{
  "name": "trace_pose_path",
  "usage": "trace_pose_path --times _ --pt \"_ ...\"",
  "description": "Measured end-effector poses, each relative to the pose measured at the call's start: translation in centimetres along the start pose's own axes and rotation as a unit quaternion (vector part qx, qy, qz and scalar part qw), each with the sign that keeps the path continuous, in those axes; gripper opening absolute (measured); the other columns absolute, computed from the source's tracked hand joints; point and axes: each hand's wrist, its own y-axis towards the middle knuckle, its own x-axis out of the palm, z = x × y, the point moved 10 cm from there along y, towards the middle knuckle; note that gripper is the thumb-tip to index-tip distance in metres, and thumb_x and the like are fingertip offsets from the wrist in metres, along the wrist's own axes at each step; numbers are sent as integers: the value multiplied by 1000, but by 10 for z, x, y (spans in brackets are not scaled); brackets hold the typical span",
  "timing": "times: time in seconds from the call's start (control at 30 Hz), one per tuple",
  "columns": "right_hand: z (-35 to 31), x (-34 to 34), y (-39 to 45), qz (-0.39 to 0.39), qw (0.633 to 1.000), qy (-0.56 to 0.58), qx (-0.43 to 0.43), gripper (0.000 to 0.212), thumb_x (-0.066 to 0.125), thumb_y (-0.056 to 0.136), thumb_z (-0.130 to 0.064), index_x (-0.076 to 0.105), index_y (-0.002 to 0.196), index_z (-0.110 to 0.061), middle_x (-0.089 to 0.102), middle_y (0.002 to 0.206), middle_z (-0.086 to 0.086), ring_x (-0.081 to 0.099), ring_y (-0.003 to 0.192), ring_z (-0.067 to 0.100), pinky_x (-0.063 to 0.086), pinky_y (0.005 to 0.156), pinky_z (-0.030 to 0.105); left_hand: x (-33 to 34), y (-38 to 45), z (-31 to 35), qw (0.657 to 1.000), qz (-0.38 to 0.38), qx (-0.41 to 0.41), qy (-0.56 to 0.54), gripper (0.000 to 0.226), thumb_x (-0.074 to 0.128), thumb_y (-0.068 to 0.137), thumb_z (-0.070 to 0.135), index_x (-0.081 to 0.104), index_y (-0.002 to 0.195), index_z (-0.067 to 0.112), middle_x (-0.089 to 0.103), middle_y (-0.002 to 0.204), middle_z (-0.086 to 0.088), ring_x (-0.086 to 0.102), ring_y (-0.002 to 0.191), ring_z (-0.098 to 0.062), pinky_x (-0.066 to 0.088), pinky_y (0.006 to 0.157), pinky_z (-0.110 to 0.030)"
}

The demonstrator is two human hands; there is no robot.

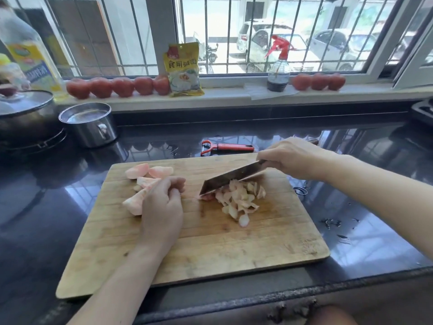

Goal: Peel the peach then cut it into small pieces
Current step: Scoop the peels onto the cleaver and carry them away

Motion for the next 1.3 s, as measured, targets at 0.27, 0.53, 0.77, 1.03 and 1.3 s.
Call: trace_pose_path --times 0.27,0.53,0.77,1.03,1.3 --pt "60 -13 -65 23 910 251 329 15 62 96 -28 55 85 -20 67 71 7 66 57 23 55 59 47 10 -4 11 997 -62 -5 45 19 55 104 16 68 116 21 67 115 10 58 111 -8 39 89 -16" --pt "15 42 -168 -19 737 462 493 22 56 98 -10 65 114 -21 54 62 7 49 47 19 41 46 29 82 -13 25 982 -137 -40 124 65 40 100 59 42 152 19 41 155 -4 39 142 -21 31 120 -42" --pt "-26 58 -146 -1 727 475 496 31 53 94 -22 64 118 -36 63 62 11 60 48 26 54 47 36 118 -20 48 976 -129 -21 173 52 41 104 45 45 148 19 46 152 -5 35 145 -26 29 120 -45" --pt "-81 46 -118 -5 752 434 496 10 50 97 -27 60 100 -28 69 56 10 70 50 32 62 55 44 141 -20 56 986 -99 -31 133 40 43 103 35 57 134 15 56 138 -7 47 131 -27 38 112 -45" --pt "-101 53 -107 -19 705 489 513 31 32 84 -18 58 100 -21 72 68 17 68 53 36 46 51 43 139 -18 63 989 -96 -12 112 32 45 105 26 64 126 13 58 138 -5 48 132 -24 26 113 -37"
